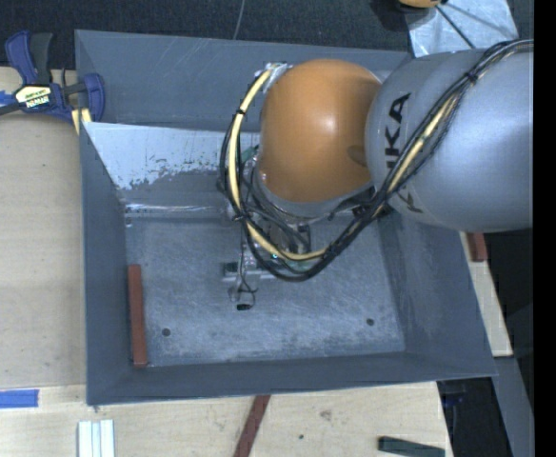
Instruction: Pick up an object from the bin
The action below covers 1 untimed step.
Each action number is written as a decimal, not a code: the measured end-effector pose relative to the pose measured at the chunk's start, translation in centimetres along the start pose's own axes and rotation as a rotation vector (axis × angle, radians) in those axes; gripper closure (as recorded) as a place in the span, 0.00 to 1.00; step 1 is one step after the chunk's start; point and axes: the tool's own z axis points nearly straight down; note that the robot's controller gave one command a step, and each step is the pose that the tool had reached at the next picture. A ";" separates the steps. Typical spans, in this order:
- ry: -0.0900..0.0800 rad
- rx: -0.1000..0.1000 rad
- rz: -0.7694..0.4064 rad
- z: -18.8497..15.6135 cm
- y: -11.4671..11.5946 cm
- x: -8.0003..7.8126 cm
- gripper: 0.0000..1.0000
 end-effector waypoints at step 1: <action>-0.007 -0.001 0.002 -0.4 -0.1 -0.2 0.00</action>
Offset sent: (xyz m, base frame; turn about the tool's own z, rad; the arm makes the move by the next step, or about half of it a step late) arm 0.0184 -0.0601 -0.0692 -0.2200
